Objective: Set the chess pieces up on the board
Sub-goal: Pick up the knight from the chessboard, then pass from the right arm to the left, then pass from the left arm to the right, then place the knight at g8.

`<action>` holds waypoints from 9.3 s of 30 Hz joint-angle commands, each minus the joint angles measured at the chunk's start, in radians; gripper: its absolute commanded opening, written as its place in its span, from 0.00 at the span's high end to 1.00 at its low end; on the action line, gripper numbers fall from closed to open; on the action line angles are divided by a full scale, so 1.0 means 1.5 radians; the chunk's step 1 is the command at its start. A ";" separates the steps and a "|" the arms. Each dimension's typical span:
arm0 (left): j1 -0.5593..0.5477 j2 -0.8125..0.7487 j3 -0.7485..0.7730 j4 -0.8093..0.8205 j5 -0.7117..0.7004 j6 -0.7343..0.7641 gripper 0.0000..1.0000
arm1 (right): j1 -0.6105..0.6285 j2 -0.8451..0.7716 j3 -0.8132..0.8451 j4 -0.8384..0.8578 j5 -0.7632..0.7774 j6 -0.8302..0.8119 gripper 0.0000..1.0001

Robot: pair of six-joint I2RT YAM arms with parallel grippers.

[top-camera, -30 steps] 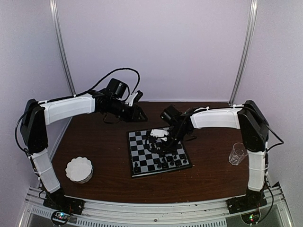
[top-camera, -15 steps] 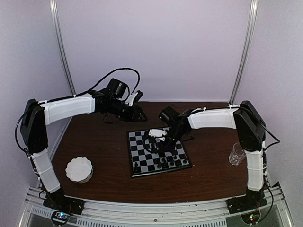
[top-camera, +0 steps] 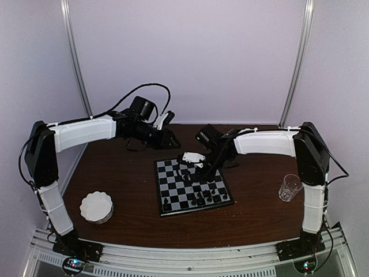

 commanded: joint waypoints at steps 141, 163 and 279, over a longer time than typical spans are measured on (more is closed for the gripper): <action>-0.001 0.132 -0.170 0.788 0.338 -0.615 0.62 | -0.147 -0.194 0.057 -0.061 -0.248 0.098 0.96; 0.099 -0.104 -0.092 0.112 -0.075 -0.084 0.51 | 0.228 0.020 0.256 -0.368 0.208 -0.199 0.96; 0.099 -0.081 -0.098 0.140 -0.008 -0.121 0.50 | 0.266 0.149 0.370 -0.360 0.263 -0.194 0.77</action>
